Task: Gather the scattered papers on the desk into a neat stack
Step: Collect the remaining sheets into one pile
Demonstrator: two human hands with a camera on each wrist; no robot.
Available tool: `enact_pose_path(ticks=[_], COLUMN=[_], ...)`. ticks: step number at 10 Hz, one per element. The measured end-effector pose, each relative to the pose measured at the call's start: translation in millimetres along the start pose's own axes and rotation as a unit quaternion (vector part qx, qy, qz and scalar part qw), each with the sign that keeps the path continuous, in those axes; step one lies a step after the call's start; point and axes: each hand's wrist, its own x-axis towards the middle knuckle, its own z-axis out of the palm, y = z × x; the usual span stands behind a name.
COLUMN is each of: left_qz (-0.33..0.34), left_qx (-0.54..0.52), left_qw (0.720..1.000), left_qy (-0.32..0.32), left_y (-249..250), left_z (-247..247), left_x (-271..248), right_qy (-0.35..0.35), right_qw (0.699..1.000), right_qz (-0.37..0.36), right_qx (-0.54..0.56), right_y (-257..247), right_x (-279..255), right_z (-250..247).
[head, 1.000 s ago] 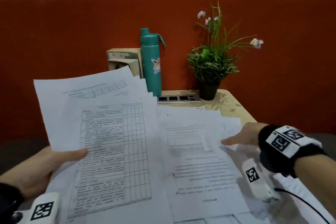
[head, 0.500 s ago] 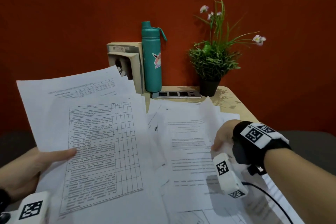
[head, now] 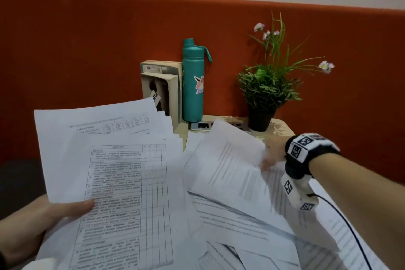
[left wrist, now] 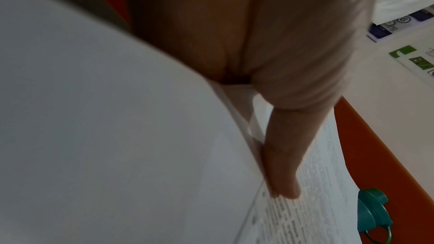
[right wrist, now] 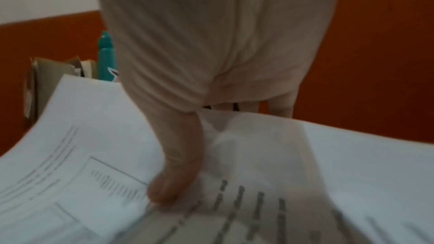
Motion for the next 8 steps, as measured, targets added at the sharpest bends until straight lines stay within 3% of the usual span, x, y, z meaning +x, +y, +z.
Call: enact_pose_path(ticks=[1,3,6,7,8], left_qz=[-0.007,0.010,0.031,0.058,0.089], left_qx=[0.008,0.101,0.113,0.117,0.066], left_qw=[1.000,0.994,0.990,0.989,0.992], left_qy=[-0.005,0.050,0.076,0.075,0.057], left_y=[-16,-24,-9,7,23], left_z=[-34,-33,-16,-2,14], left_x=[22,21,7,-10,-27], right_qy=[-0.017,-0.049,-0.048,0.002,0.039], right_qw=[0.999,0.998,0.998,0.995,0.974], right_qz=[-0.002,0.005,-0.033,-0.041,-0.028], right_qx=[-0.039,0.031,0.040,0.092,0.221], right_y=[-1,7,3,3,12], right_x=[8,7,-3,-22,-36], right_z=[6,-5,-12,-25,-43])
